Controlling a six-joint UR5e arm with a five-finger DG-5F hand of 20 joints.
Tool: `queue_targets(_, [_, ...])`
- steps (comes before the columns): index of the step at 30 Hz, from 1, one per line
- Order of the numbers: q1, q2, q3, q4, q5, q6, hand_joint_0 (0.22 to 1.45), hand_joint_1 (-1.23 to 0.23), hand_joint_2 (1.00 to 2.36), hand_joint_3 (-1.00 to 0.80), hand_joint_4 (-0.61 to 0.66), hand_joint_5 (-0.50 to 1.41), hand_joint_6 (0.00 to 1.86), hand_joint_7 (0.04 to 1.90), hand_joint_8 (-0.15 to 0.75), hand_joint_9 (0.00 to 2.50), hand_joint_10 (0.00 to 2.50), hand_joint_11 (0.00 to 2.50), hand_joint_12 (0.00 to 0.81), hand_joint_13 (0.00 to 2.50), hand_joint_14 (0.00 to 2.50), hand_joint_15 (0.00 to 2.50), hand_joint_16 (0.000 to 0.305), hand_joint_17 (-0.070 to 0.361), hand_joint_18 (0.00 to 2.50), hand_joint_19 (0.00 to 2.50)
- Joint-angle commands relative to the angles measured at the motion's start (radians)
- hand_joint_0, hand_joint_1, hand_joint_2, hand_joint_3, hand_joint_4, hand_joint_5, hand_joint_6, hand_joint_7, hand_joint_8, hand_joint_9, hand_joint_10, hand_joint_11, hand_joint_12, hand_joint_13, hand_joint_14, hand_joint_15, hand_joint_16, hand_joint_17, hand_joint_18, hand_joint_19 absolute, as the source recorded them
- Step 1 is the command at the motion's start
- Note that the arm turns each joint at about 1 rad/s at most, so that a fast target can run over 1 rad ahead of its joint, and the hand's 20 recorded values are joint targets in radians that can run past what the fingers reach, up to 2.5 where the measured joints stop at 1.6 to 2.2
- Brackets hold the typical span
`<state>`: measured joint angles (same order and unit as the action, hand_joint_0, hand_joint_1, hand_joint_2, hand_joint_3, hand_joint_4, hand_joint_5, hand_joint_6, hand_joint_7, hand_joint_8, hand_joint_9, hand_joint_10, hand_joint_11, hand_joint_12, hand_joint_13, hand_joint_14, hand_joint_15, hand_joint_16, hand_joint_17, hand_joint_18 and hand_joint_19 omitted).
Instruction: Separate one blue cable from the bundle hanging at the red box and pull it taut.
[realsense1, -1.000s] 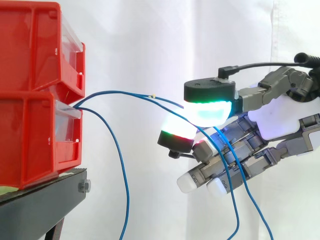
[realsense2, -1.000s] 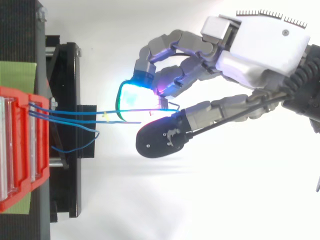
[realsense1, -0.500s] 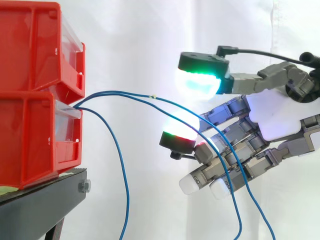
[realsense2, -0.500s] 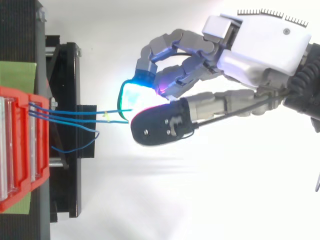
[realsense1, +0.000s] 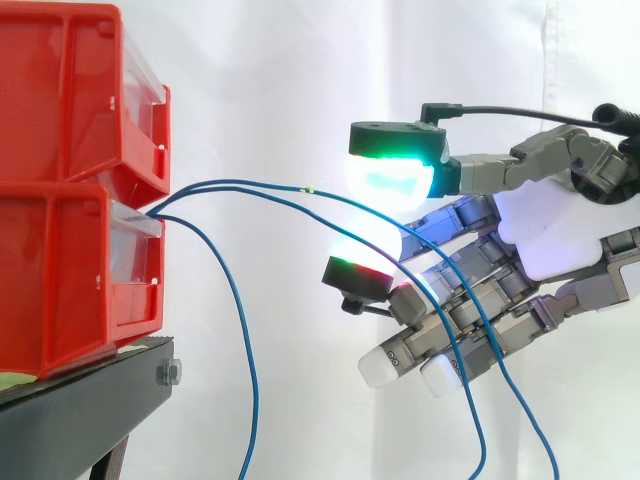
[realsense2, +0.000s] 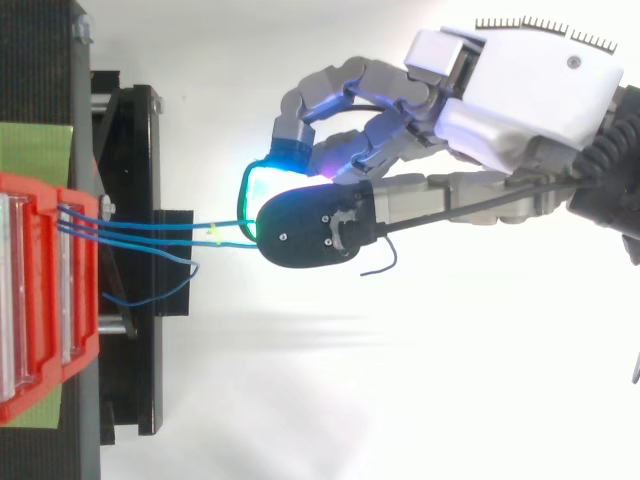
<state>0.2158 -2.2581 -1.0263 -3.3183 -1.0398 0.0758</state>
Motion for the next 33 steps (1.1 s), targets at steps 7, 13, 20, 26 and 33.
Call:
queue_targets(7, [0.000,0.000,0.000,-0.001,0.001,0.001,0.58,-0.59,1.00,-0.50,0.04,-0.22,0.87,1.00,0.286,0.94,0.02,1.23,0.285,0.58,0.01,0.38,0.040,0.091,0.62,0.54])
queue_targets(13, [0.000,0.000,0.000,-0.001,0.001,0.001,0.57,-0.65,1.00,-0.50,0.06,-0.22,0.87,1.00,0.284,0.95,0.02,1.25,0.287,0.58,0.01,0.37,0.041,0.092,0.62,0.54])
queue_targets(20, [0.000,0.000,0.000,-0.001,0.001,0.001,0.61,-0.74,1.00,-0.50,0.06,-0.23,0.87,0.98,0.278,0.96,0.02,1.26,0.282,0.60,0.01,0.37,0.040,0.090,0.64,0.53])
queue_targets(26, [0.000,0.000,0.000,-0.001,0.001,0.001,0.63,-0.77,1.00,-0.50,0.07,-0.23,0.87,0.98,0.276,0.96,0.02,1.29,0.284,0.62,0.01,0.38,0.040,0.090,0.64,0.52])
queue_targets(33, [0.000,0.000,0.000,-0.001,0.001,0.001,0.64,-0.74,1.00,-0.50,0.07,-0.23,0.88,0.97,0.267,1.00,0.01,1.40,0.279,0.65,0.02,0.42,0.040,0.089,0.65,0.52])
